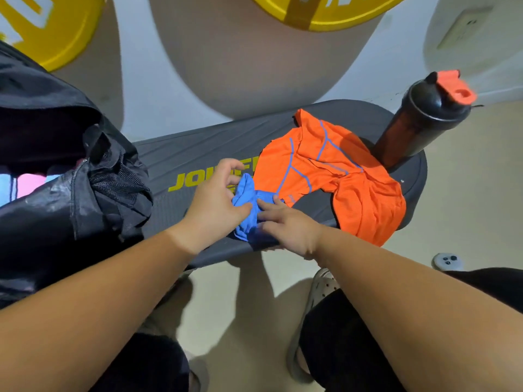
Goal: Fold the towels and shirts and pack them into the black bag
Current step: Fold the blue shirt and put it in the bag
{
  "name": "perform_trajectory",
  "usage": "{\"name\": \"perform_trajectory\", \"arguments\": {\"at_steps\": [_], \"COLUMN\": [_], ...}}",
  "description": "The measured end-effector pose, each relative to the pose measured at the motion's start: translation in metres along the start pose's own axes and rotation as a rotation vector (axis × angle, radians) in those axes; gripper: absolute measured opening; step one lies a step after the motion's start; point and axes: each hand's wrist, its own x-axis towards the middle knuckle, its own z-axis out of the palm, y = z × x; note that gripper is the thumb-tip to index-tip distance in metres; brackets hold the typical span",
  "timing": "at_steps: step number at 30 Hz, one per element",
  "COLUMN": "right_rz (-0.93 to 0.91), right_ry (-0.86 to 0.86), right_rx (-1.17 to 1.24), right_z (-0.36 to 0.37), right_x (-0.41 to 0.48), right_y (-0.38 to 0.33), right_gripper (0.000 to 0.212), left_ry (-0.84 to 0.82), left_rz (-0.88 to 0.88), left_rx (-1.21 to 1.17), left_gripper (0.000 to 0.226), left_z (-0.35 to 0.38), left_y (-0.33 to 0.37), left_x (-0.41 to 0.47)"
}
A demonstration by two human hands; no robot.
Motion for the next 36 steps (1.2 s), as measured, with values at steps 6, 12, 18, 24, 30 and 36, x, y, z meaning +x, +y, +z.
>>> {"name": "perform_trajectory", "arguments": {"at_steps": [6, 12, 18, 24, 30, 36], "right_rz": [0.134, 0.048, 0.057, 0.099, 0.145, 0.169], "right_ry": [0.254, 0.195, 0.207, 0.222, 0.271, 0.247], "right_rx": [0.771, 0.406, 0.056, 0.147, 0.302, 0.307], "right_z": [-0.027, -0.023, -0.027, -0.022, -0.021, -0.029], "right_x": [-0.007, -0.008, -0.013, -0.011, -0.002, 0.002], "right_y": [0.003, 0.018, 0.024, 0.031, 0.033, 0.032], "right_gripper": [0.056, 0.062, 0.042, 0.039, 0.031, 0.034], "left_ry": [0.157, 0.046, 0.120, 0.005, -0.220, -0.268], "left_rz": [0.016, 0.116, 0.134, -0.013, -0.122, -0.028], "left_rx": [0.256, 0.500, 0.344, 0.420, 0.213, 0.298], "left_gripper": [0.032, 0.032, 0.007, 0.043, 0.042, 0.060], "left_z": [0.053, 0.067, 0.055, 0.058, 0.043, 0.047], "left_y": [0.007, 0.004, -0.020, -0.041, -0.048, -0.051], "left_x": [0.005, -0.010, -0.002, -0.004, 0.010, 0.012]}}
